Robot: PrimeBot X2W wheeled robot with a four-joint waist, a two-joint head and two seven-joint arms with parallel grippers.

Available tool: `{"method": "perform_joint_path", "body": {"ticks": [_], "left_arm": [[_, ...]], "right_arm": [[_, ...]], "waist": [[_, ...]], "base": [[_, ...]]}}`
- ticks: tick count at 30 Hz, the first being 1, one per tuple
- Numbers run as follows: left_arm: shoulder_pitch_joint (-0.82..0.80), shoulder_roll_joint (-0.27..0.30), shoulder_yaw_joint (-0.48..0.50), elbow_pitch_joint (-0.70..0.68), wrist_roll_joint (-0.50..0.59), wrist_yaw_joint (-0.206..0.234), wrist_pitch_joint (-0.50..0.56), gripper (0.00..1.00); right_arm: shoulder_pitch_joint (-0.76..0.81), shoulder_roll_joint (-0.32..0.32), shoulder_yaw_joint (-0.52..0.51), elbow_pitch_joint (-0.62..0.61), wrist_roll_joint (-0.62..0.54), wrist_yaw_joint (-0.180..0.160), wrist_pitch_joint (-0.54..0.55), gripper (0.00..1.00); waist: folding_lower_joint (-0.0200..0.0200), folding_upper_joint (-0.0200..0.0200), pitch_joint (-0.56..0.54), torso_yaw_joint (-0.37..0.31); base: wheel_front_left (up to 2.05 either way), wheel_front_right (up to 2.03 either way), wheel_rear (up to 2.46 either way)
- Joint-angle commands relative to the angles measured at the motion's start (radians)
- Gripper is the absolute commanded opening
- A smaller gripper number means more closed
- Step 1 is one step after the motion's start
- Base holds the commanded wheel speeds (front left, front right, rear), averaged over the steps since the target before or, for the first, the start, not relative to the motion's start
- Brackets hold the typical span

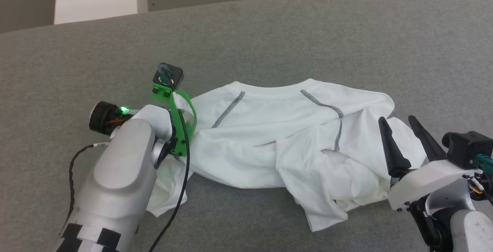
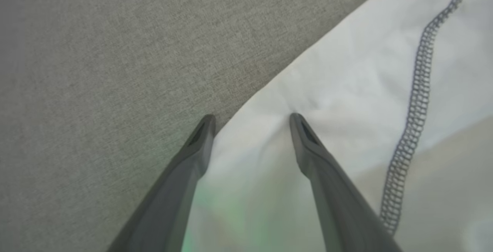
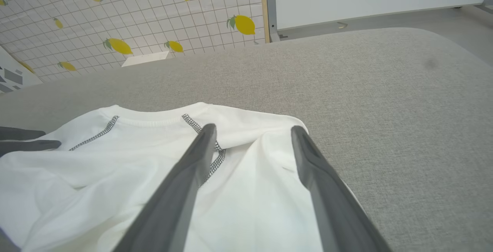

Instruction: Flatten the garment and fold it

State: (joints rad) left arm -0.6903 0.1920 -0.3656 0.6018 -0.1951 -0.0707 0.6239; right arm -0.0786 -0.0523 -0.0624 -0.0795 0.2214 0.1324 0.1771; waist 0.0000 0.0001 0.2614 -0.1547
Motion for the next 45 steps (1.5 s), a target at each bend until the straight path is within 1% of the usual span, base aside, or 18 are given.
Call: {"method": "perform_joint_path", "body": {"ticks": [1, 5, 6, 7, 8, 11, 17, 21, 25, 29, 33, 37, 40, 44, 45], "left_arm": [[-0.016, 0.006, 0.002, 0.014, -0.009, -0.004, 0.028, 1.00], [-0.002, -0.004, 0.010, 0.032, -0.055, -0.012, 0.130, 0.99], [0.005, -0.007, 0.011, 0.033, -0.067, -0.014, 0.161, 0.43], [0.010, -0.008, 0.010, 0.031, -0.077, -0.018, 0.187, 0.11], [0.015, -0.007, 0.009, 0.023, -0.088, -0.021, 0.210, 0.00], [0.023, 0.003, 0.010, -0.018, -0.107, -0.031, 0.218, 0.00], [0.046, 0.029, 0.050, -0.114, -0.142, -0.026, 0.151, 0.00], [0.055, 0.038, 0.082, -0.163, -0.168, -0.021, 0.113, 0.00], [0.052, 0.039, 0.099, -0.194, -0.184, -0.013, 0.089, 0.00], [0.045, 0.043, 0.111, -0.209, -0.194, -0.004, 0.082, 0.00], [0.046, 0.043, 0.108, -0.224, -0.202, -0.006, 0.085, 0.00], [0.050, 0.040, 0.102, -0.241, -0.210, -0.009, 0.081, 0.00], [0.053, 0.035, 0.099, -0.248, -0.219, -0.012, 0.077, 0.00], [0.057, 0.030, 0.096, -0.256, -0.233, -0.016, 0.074, 0.00], [0.058, 0.030, 0.095, -0.257, -0.236, -0.018, 0.072, 0.00]], "right_arm": [[0.003, 0.002, 0.006, -0.009, 0.009, -0.002, 0.002, 1.00], [0.003, 0.002, 0.018, -0.021, 0.024, -0.002, -0.002, 1.00], [0.003, 0.002, 0.018, -0.023, 0.024, -0.002, -0.002, 1.00], [0.002, 0.002, 0.016, -0.025, 0.024, -0.002, -0.003, 1.00], [0.001, 0.002, 0.014, -0.026, 0.021, -0.002, -0.003, 1.00], [-0.009, 0.002, 0.017, -0.037, 0.005, -0.002, -0.005, 1.00], [-0.064, 0.000, 0.002, -0.045, -0.040, -0.002, 0.005, 1.00], [-0.134, -0.040, -0.005, -0.004, -0.067, -0.002, 0.049, 1.00], [-0.224, -0.096, -0.017, 0.099, -0.100, -0.002, 0.142, 1.00], [-0.325, -0.152, 0.001, 0.241, -0.107, -0.002, 0.259, 1.00], [-0.396, -0.184, 0.031, 0.350, -0.086, -0.002, 0.372, 1.00], [-0.447, -0.211, 0.079, 0.413, -0.060, -0.002, 0.454, 1.00], [-0.476, -0.217, 0.110, 0.443, -0.025, -0.002, 0.500, 1.00], [-0.499, -0.231, 0.162, 0.479, 0.034, -0.002, 0.607, 1.00], [-0.501, -0.235, 0.176, 0.486, 0.052, -0.002, 0.650, 0.82]], "waist": [[0.0000, -0.0001, 0.022, -0.023], [0.0000, -0.0001, 0.031, -0.033], [0.0000, -0.0001, 0.032, -0.033], [0.0000, -0.0001, 0.034, -0.033], [0.0000, -0.0001, 0.035, -0.032], [0.0000, -0.0001, 0.039, -0.027], [0.0000, -0.0001, 0.037, 0.001], [0.0000, -0.0001, 0.042, 0.030], [0.0000, -0.0001, 0.056, 0.064], [0.0000, -0.0001, 0.075, 0.096], [0.0000, -0.0001, 0.097, 0.122], [0.0000, -0.0001, 0.120, 0.142], [0.0000, -0.0001, 0.134, 0.150], [0.0000, -0.0001, 0.142, 0.156], [0.0000, -0.0001, 0.142, 0.157]], "base": [[0.00, 0.00, 0.00], [0.00, 0.00, 0.00], [0.00, 0.00, 0.00], [0.00, 0.00, 0.00], [0.00, 0.00, 0.00], [0.00, 0.00, 0.00], [0.00, 0.00, 0.00], [0.00, 0.00, 0.00], [0.00, 0.00, 0.00], [0.00, 0.00, 0.00], [0.00, 0.00, 0.00], [0.00, 0.00, 0.00], [0.00, 0.00, 0.00], [0.00, 0.00, 0.00], [0.00, 0.00, 0.00]]}}
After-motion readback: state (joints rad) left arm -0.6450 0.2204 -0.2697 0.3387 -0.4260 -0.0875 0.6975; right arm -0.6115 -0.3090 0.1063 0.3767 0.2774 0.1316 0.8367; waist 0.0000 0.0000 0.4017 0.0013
